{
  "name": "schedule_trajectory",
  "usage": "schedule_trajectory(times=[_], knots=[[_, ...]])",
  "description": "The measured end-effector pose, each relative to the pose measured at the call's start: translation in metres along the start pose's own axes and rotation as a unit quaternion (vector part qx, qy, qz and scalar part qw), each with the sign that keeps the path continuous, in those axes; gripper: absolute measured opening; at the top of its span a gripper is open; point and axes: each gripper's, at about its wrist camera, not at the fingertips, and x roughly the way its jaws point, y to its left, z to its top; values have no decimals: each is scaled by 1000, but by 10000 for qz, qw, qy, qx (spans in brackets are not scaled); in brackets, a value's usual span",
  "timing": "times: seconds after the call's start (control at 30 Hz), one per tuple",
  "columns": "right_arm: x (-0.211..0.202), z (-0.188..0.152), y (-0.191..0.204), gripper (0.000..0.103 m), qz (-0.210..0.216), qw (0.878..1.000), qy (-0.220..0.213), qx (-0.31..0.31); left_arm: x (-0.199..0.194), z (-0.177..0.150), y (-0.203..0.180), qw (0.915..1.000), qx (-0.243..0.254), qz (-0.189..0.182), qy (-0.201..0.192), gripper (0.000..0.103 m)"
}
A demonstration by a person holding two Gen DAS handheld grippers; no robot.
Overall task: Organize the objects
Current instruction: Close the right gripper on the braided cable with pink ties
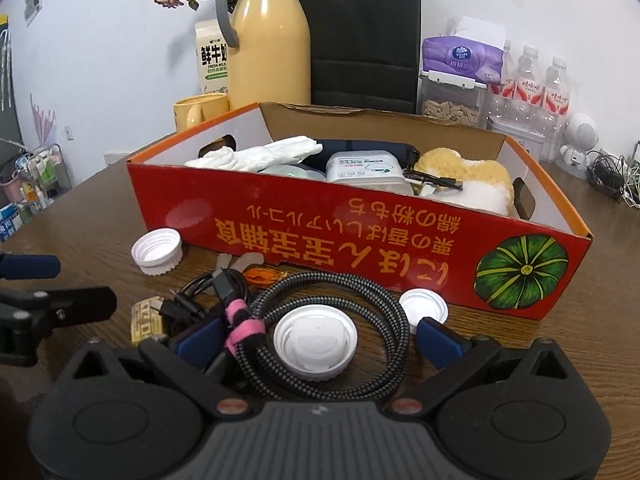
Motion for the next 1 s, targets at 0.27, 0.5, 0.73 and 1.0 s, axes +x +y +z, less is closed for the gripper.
schedule_trajectory(times=[0.27, 0.5, 0.73, 1.0], knots=[[-3, -3, -3, 93, 156, 9998, -82, 102, 1, 0, 2, 10000, -97, -1, 1, 103], [-12, -6, 1, 93, 147, 9994, -300, 10, 2, 0, 4, 9999, -155, 13, 19, 103], [-21, -7, -3, 93, 130, 9986, -507, 65, 1, -1, 2, 9999, -124, 29, -29, 103], [-33, -10, -14, 93, 105, 9970, -736, 228, 1, -4, -17, 9992, 388, -99, -31, 103]])
